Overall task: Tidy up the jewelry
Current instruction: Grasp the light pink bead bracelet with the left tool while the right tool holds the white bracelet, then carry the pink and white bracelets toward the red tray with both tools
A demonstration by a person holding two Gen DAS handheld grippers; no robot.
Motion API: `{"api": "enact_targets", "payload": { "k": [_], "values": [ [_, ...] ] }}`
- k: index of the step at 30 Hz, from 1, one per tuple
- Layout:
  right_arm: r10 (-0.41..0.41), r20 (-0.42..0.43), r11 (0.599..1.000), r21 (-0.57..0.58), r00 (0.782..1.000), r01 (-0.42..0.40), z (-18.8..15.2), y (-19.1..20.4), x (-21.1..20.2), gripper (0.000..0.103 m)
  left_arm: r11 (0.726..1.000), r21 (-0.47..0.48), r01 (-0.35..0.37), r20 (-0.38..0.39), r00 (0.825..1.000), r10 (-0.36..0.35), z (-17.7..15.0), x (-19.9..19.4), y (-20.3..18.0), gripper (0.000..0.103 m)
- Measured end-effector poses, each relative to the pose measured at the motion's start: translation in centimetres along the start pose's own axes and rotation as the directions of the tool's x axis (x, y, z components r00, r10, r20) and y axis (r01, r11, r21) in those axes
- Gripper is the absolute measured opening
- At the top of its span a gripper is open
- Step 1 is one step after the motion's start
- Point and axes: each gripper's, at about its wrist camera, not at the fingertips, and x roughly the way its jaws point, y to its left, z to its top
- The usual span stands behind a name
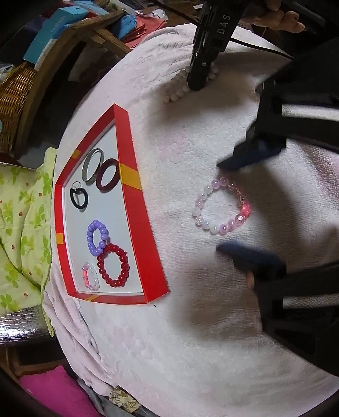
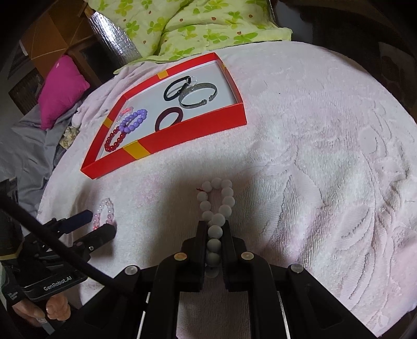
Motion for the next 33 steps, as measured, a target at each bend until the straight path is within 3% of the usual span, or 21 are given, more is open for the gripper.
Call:
{"api": "enact_targets", "payload": {
  "k": [1, 3, 6, 12, 22, 27, 29, 30, 33],
  "values": [
    [0.001, 0.001, 1.0, 0.005, 1.0, -0.001, 0.0, 0.0, 0.0, 0.012, 1.0, 0.002, 0.0, 0.006, 1.0, 0.0, 0.0, 0.0, 0.1, 0.037],
    [0.001, 0.004, 1.0, 0.014, 1.0, -0.001, 0.0, 0.1, 0.0, 0.012, 1.0, 0.014, 0.005, 0.016, 1.0, -0.005, -0.1, -0.1, 0.3, 0.016],
    [0.019, 0.012, 1.0, 0.021, 1.0, -0.019, 0.1, 0.1, -0.3, 0.013, 1.0, 0.008, 0.016, 0.02, 1.0, -0.016, -0.1, -0.3, 0.8, 0.009],
    [0.083, 0.018, 0.997, -0.005, 0.996, -0.083, -0.1, 1.6, -0.3, 0.014, 1.0, -0.002, 0.029, 0.034, 0.999, -0.029, -0.2, -1.1, 1.9, 0.008],
    [0.05, 0.004, 0.997, 0.057, 0.999, -0.05, 0.4, 0.3, -0.3, 0.014, 0.999, -0.028, 0.037, 0.042, 0.998, -0.036, -0.7, -2.1, 3.3, 0.008],
    [0.061, 0.003, 0.996, 0.064, 0.998, -0.061, 0.6, 0.9, -0.1, 0.035, 0.999, -0.028, 0.041, 0.042, 0.998, -0.04, -0.7, -2.2, 3.3, 0.008],
    [0.044, 0.019, 0.998, 0.044, 0.999, -0.045, 0.5, 1.4, 0.0, 0.036, 0.999, -0.028, 0.041, 0.042, 0.998, -0.04, -0.6, -2.2, 3.3, 0.008],
    [0.037, 0.027, 0.999, 0.033, 0.999, -0.038, 0.4, 1.6, 0.1, 0.036, 0.999, -0.029, 0.041, 0.043, 0.998, -0.04, -0.6, -2.3, 3.3, 0.008],
    [-0.009, 0.048, 1.0, -0.008, 0.999, 0.01, 0.3, 1.9, 0.0, 0.011, 0.999, -0.029, 0.041, 0.047, 0.998, -0.04, -0.6, -2.4, 3.3, 0.008]
  ]
}}
